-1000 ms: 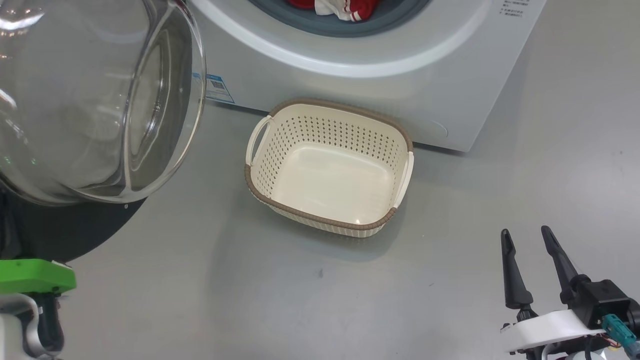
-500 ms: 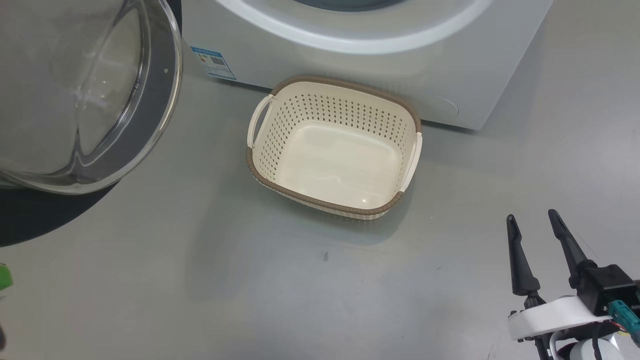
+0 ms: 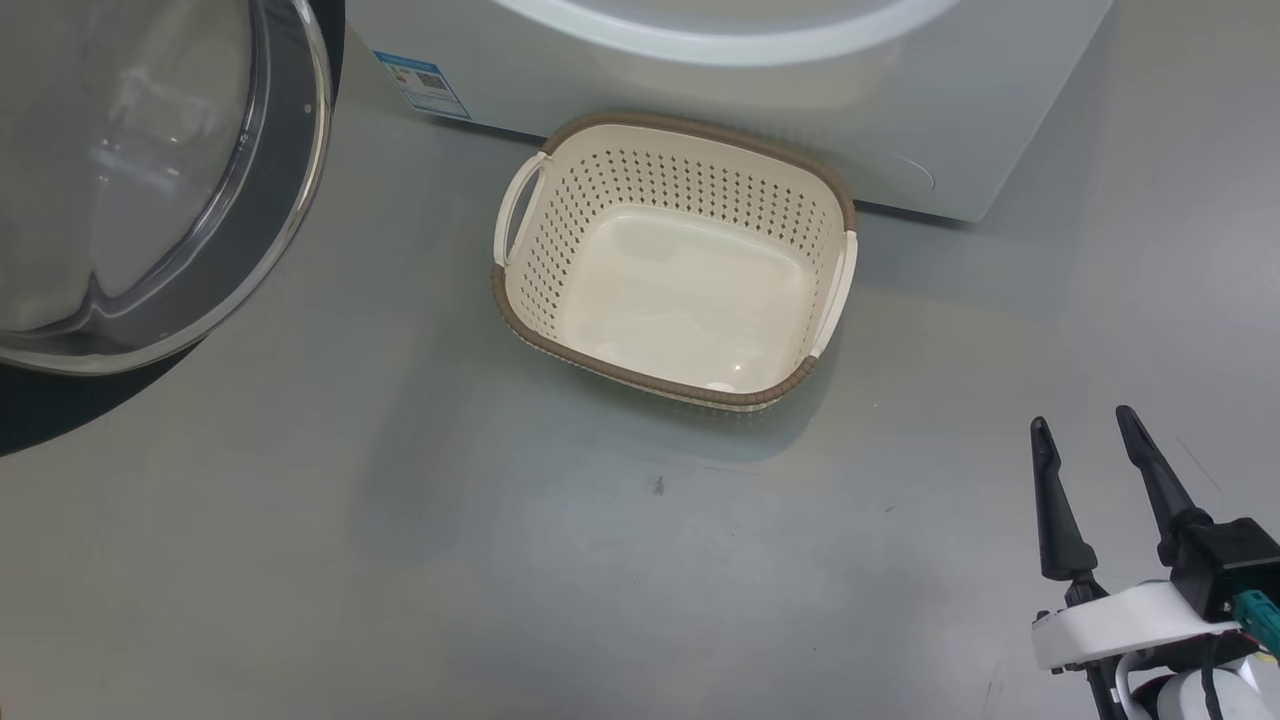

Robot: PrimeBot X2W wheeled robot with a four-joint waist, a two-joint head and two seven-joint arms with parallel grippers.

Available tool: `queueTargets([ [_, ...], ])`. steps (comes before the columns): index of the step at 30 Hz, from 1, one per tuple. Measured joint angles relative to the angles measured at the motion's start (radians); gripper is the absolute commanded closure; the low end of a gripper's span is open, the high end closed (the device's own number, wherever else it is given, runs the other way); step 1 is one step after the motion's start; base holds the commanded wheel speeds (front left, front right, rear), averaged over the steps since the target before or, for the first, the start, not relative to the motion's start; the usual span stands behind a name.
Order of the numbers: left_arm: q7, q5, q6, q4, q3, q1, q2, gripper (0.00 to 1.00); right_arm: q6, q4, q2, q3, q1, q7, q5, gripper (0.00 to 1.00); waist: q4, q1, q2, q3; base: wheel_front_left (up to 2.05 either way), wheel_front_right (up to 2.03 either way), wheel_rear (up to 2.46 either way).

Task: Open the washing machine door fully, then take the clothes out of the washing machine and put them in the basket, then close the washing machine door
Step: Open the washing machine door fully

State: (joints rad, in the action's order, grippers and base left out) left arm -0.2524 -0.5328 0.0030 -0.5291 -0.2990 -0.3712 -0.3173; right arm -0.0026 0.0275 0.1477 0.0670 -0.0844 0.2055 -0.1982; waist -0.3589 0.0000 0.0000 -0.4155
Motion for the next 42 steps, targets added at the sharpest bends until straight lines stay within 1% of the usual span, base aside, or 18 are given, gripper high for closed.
queueTargets([
  [10,0.000,0.010,-0.014,-0.035,-0.012,-0.025,-0.005,1.00,0.000,0.004,0.001,0.000,0.003,-0.004,0.000,0.00,-0.001,0.0000,0.0000,-0.006,0.00,0.00,0.00],
  [15,0.000,0.034,-0.019,-0.048,-0.005,-0.036,-0.004,1.00,0.000,-0.003,-0.006,-0.001,0.005,-0.003,-0.001,0.00,-0.001,0.0000,0.0000,0.010,0.00,0.00,0.00],
  [17,0.000,0.044,-0.029,-0.049,0.001,-0.036,-0.003,1.00,0.000,-0.010,-0.012,-0.001,0.009,-0.001,-0.003,0.00,-0.001,0.0000,0.0000,0.020,0.00,0.00,0.00],
  [19,0.000,0.046,-0.044,-0.048,0.001,-0.039,0.007,1.00,0.000,-0.019,-0.019,0.000,0.013,0.002,-0.004,0.00,-0.001,0.0000,0.0000,0.032,0.00,0.00,0.00],
  [23,0.000,0.051,-0.061,-0.047,0.014,-0.039,0.033,1.00,0.000,-0.040,-0.028,0.005,0.014,0.007,-0.013,0.00,0.001,0.0000,0.0000,0.061,0.00,0.00,0.00],
  [26,0.000,0.059,-0.063,-0.044,0.015,-0.037,0.038,1.00,0.001,-0.054,-0.040,0.013,0.015,0.012,-0.016,0.00,0.003,0.0000,0.0000,0.087,0.00,0.00,0.00],
  [28,0.000,0.069,-0.072,-0.039,0.020,-0.034,0.039,1.00,0.001,-0.064,-0.048,0.017,0.015,0.015,-0.026,0.00,0.006,0.0000,0.0000,0.105,0.00,0.00,0.00],
  [31,0.000,0.088,-0.081,-0.026,0.041,-0.013,0.041,1.00,0.002,-0.078,-0.055,0.022,0.015,0.020,-0.037,0.00,0.012,0.0000,0.0000,0.133,0.00,0.00,0.00],
  [37,0.000,0.117,-0.096,0.004,0.089,0.039,0.069,1.00,0.019,-0.094,-0.065,0.038,0.014,0.022,-0.055,0.00,0.032,0.0000,0.0000,0.185,0.00,0.00,0.00],
  [42,0.000,0.143,-0.106,0.029,0.140,0.076,0.088,1.00,0.019,-0.104,-0.071,0.040,0.014,0.029,-0.059,0.00,0.058,0.0000,0.0000,0.219,0.00,0.00,0.00],
])
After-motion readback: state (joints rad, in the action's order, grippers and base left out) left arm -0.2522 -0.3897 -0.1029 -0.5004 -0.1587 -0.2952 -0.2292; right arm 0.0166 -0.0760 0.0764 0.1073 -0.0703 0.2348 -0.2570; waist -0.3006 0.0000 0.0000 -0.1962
